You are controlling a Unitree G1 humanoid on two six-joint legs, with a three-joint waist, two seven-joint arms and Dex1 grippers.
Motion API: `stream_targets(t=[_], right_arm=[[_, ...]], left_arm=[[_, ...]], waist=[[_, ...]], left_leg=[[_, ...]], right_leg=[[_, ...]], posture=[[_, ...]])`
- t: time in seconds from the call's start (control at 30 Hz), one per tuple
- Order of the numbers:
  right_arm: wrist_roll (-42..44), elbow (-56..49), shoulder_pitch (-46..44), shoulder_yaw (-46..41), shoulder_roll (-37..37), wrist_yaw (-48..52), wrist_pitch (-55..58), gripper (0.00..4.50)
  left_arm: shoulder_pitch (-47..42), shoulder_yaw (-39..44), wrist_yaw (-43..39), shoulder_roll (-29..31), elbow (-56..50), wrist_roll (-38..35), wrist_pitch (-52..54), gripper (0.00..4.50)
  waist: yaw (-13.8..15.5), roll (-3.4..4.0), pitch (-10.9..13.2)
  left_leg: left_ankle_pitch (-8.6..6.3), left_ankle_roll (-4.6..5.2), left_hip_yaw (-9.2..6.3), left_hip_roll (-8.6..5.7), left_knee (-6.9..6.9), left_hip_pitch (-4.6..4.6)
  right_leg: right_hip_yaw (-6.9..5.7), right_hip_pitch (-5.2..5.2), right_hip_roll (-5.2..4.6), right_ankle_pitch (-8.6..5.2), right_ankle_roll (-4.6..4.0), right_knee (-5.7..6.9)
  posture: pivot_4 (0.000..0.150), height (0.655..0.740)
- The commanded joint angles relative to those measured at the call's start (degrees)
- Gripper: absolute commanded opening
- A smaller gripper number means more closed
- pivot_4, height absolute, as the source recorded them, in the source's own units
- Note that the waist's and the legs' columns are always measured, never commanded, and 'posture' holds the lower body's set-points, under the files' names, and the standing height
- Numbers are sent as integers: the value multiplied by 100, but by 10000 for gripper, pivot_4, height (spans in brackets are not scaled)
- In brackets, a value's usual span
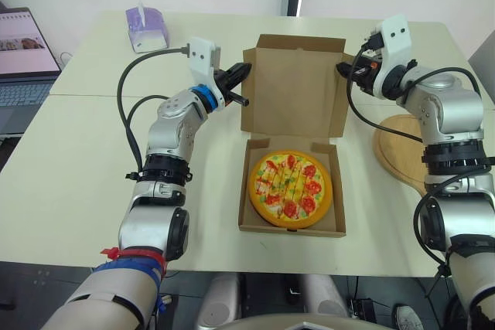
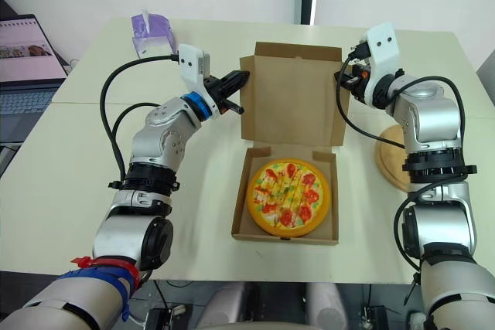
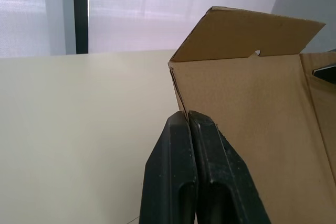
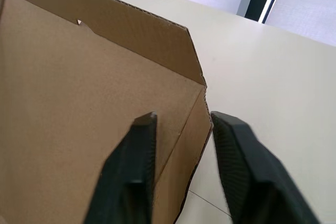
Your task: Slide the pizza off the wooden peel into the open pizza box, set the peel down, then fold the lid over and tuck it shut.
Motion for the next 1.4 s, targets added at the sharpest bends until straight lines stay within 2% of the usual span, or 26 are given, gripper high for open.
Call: stream_targets(t=[0.03,0.07,0.67,1.1,1.4], right_arm=[[67,-183,-91,-205,-74,-24,-37,2111],[65,-185,-94,-203,-88,-20,-51,166],[-34,487,-656,-208,126,-169,-807,166],[260,-2325,590,-382,128,-573,443,166],[498,-3786,1130,-599,568,-1242,1410,166]], left_arm=[[-31,40,4,13,-244,-17,-33,0],[-29,45,1,24,-238,-15,-37,0],[-523,54,-153,12,104,25,-380,0],[793,-223,548,-102,-3122,-160,1152,0],[1716,-432,1221,-414,-4849,-188,1898,0]], waist=[[0,0,0],[0,0,0],[-5,0,0],[4,2,-2],[5,3,-3]], left_leg=[[0,0,0,0,0,0],[0,0,0,0,0,0],[0,0,1,0,7,-1],[0,0,-1,0,10,-6],[-1,1,-1,1,17,-1]], right_leg=[[0,0,0,0,0,0],[0,0,0,0,0,0],[0,0,0,1,0,4],[5,-5,0,1,0,11],[8,0,1,1,0,22]], posture=[[1500,7400],[1500,7400],[1500,7400],[1500,7400],[1500,7400]])
